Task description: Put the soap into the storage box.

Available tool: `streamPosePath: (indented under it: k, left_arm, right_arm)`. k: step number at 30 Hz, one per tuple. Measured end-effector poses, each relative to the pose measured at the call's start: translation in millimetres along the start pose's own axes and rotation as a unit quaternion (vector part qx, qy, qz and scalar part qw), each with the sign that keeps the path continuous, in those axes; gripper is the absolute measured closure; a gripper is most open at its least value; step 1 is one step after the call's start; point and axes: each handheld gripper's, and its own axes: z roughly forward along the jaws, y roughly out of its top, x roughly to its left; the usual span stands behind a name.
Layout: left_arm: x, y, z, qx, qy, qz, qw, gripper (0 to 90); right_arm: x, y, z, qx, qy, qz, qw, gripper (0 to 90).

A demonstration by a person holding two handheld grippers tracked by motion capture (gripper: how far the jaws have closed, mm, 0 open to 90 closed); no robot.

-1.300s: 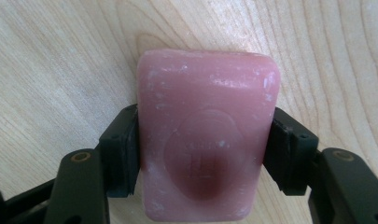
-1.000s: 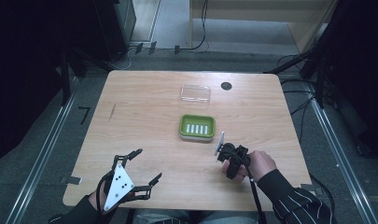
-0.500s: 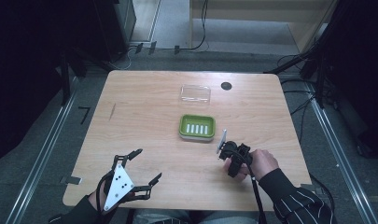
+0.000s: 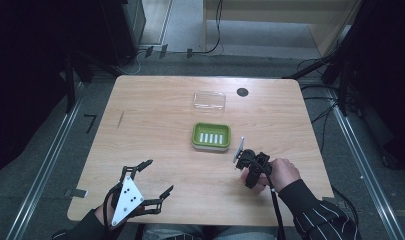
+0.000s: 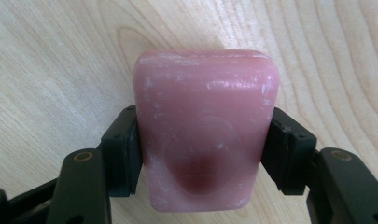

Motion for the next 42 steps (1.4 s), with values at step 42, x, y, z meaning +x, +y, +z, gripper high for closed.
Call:
streamPosePath:
  k: [42]
  left_arm:
    - [0.0, 0.1, 0.3, 0.002, -0.001, 0.003, 1.0, 13.7]
  right_arm:
    - [-27.5, 19.4, -26.7, -0.033, -0.015, 0.009, 0.9993, 38.6]
